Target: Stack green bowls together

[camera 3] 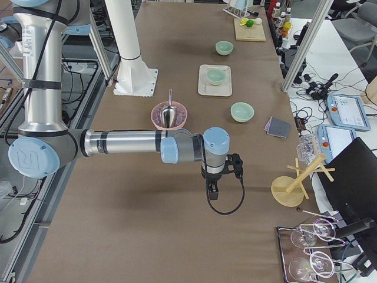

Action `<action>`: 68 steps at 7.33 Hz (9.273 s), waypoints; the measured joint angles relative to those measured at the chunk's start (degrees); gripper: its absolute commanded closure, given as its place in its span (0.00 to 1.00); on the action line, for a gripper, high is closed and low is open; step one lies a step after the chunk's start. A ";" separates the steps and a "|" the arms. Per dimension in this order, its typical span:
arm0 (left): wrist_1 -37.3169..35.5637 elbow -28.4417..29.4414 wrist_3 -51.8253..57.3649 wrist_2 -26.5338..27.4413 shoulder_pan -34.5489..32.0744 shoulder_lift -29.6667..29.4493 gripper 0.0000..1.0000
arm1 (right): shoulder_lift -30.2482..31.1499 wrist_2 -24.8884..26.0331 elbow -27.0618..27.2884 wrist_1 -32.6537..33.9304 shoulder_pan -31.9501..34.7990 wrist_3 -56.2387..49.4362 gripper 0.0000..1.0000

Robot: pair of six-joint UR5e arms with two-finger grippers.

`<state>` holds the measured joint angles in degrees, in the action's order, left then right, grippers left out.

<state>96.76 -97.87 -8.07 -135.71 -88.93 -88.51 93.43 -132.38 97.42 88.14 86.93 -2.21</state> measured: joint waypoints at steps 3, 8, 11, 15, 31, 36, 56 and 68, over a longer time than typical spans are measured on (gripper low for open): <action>1.04 0.06 0.06 0.09 1.53 -2.53 0.02 | 0.04 0.10 2.75 0.21 -1.81 -0.02 0.00; 3.01 3.25 -16.93 0.66 13.75 -10.69 0.02 | -6.77 0.72 4.21 -0.33 -10.01 19.07 0.00; 16.28 11.65 -30.68 4.34 21.13 -15.50 0.03 | -9.85 -1.04 3.91 -0.27 -13.29 23.79 0.00; 22.02 15.94 -39.50 6.65 28.43 -20.60 0.03 | -14.41 -0.87 3.18 -0.28 -16.53 26.33 0.00; 18.32 17.63 -56.41 -0.29 32.10 -33.90 1.00 | -28.65 6.31 -9.31 -1.47 -27.37 36.46 0.00; 18.44 13.30 -70.07 7.79 41.39 -38.37 1.00 | -37.22 7.61 -25.40 -19.01 -30.49 52.06 0.00; 18.04 10.78 -67.04 6.34 39.83 -36.97 0.03 | -43.68 3.25 -20.61 -18.98 -33.76 67.14 1.00; 18.68 11.82 -45.64 -1.66 26.69 -27.17 0.02 | -50.54 12.79 -18.13 -17.12 -48.82 79.95 0.00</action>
<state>115.44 -86.06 -53.70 -137.37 -62.24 -115.68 42.89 -119.59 79.30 71.02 38.10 77.74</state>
